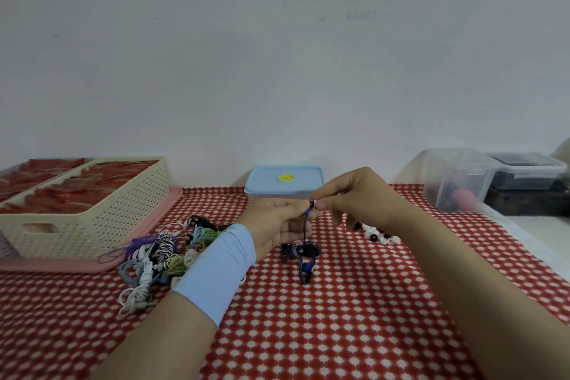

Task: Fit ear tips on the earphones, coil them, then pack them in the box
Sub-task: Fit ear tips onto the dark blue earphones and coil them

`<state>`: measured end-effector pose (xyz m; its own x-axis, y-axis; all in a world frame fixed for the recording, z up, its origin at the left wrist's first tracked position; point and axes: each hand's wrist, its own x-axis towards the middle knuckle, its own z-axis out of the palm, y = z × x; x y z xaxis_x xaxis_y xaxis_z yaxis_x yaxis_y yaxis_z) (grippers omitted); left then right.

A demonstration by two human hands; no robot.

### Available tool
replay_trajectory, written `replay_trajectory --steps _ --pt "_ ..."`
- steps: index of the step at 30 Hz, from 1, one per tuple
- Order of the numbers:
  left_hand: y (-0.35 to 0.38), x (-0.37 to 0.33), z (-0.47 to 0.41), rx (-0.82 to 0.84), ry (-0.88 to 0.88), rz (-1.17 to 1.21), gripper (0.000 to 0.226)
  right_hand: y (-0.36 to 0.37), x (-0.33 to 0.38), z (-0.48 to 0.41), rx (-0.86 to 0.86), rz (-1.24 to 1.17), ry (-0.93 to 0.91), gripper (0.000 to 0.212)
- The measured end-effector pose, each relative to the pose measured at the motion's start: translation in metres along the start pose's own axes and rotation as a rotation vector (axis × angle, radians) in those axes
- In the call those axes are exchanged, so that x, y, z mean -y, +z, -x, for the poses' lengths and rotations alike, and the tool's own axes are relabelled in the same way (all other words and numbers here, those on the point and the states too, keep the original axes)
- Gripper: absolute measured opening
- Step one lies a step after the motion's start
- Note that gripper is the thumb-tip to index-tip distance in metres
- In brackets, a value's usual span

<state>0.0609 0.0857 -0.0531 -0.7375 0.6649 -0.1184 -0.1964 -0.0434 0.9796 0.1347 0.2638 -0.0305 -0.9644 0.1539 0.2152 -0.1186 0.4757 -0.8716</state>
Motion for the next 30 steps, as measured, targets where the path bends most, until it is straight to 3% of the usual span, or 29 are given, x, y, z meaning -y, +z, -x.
replay_trajectory --steps 9,14,30 --pt "-0.0061 -0.0016 -0.0007 0.0 0.01 -0.093 0.015 -0.0023 0.0026 0.0039 0.083 -0.084 0.036 0.005" --pt "-0.0068 -0.0023 -0.0001 0.012 0.01 -0.093 0.014 -0.0077 0.0037 0.007 0.155 -0.091 0.052 0.015" --pt "-0.005 -0.0008 0.0015 0.033 0.025 -0.068 0.011 -0.0019 0.0063 0.0053 0.139 -0.13 0.146 0.011"
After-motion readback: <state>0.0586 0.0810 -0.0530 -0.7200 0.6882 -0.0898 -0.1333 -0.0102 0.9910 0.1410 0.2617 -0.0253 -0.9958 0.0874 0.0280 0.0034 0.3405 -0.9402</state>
